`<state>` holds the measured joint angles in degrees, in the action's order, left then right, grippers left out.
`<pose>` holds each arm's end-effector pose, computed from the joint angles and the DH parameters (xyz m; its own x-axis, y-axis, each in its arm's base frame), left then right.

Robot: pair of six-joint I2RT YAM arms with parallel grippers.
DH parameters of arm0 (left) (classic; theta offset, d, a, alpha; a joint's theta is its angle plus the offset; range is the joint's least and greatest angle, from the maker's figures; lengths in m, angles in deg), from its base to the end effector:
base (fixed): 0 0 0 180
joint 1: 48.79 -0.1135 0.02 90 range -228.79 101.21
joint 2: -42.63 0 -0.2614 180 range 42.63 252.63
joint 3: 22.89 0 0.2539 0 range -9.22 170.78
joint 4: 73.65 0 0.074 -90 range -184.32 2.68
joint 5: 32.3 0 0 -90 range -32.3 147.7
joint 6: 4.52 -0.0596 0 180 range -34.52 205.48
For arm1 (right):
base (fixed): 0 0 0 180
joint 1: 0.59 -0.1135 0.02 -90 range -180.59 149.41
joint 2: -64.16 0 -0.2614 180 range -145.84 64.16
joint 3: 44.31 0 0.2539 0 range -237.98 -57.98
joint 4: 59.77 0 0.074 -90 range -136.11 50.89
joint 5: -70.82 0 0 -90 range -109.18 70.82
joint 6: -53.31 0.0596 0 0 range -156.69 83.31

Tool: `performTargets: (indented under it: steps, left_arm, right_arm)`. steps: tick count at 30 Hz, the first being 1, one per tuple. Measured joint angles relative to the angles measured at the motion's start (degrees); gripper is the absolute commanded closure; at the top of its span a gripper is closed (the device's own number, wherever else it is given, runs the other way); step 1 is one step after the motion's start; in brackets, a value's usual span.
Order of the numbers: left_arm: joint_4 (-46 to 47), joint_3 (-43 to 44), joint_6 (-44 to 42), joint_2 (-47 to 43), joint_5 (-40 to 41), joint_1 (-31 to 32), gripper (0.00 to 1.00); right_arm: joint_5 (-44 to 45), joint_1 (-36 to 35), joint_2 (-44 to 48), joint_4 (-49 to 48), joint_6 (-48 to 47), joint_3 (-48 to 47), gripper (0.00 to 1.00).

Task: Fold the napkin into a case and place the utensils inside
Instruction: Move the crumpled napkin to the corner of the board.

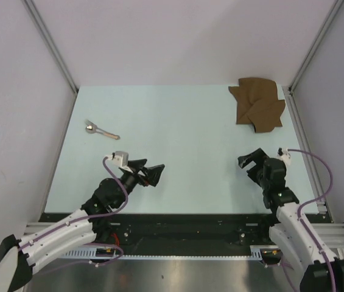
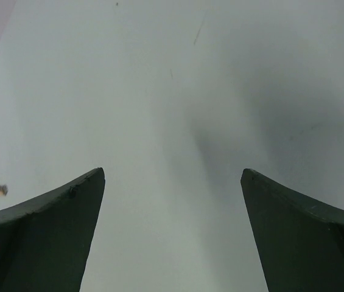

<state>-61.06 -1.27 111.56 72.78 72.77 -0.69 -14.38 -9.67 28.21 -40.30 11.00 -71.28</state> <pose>0.1293 -0.1209 0.2164 -0.1974 -0.4157 -0.8878 0.5108 0.7294 -0.4551 0.1750 0.0229 0.1638 -0.3792 0.6857 -0.6213 0.2909 0.7258 0.6234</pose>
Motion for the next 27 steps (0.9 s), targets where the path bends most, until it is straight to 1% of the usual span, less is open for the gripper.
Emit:
performTargets:
  steps: [3,4,6,7,9,12,15,18,21,22,24,25,27]
  left_arm:
    - [-5.8,4.0,4.2,2.5,2.7,0.0,0.00]
    - [-8.5,6.0,5.7,2.7,3.4,0.0,0.00]
    - [-13.6,10.6,7.5,2.7,4.8,0.0,0.00]
    - [-14.7,12.3,7.6,2.7,5.1,0.0,0.00]
    - [-16.4,14.3,7.4,2.5,5.1,0.0,0.00]
    - [-19.0,15.5,6.9,2.5,3.6,0.0,0.00]
    - [-22.1,16.6,6.3,4.3,0.7,-0.1,0.00]
    - [-25.2,18.6,5.8,6.9,-2.3,-0.1,0.00]
    - [-27.3,20.5,5.4,10.1,-5.5,-0.1,0.00]
    - [-27.6,20.9,5.3,11.0,-6.5,-0.1,0.00]
    - [-28.3,21.7,5.3,12.5,-8.1,-0.1,0.00]
    - [-28.6,22.2,5.3,13.4,-8.9,-0.1,0.00]
    - [-29.4,23.5,5.2,14.9,-9.9,-0.1,0.01]
  right_arm:
    - [3.6,1.2,-9.6,0.8,-2.4,-7.5,0.00]
    - [4.2,2.1,-15.1,2.0,-3.5,-11.7,0.00]
    - [5.4,3.8,-25.5,3.4,-6.9,-21.9,0.00]
    - [5.9,4.3,-30.4,4.3,-8.4,-26.8,0.00]
    - [8.2,5.0,-42.2,7.0,-13.4,-40.5,0.00]
    - [11.4,5.1,-57.2,8.6,-20.9,-57.4,0.02]
    - [14.3,5.1,-69.0,11.7,-27.3,-70.5,0.05]
    - [17.7,4.9,-78.7,15.2,-32.3,-80.3,0.14]
    - [19.8,4.9,-86.8,19.4,-35.9,-87.1,0.23]
    - [19.9,5.0,-89.2,20.7,-36.7,-88.8,0.36]
    - [19.5,5.2,-93.0,23.9,-37.5,-91.3,0.49]
    - [19.0,5.4,-94.2,24.9,-37.9,-91.9,0.65]
    - [17.1,5.4,-95.4,26.8,-38.0,-92.3,0.82]
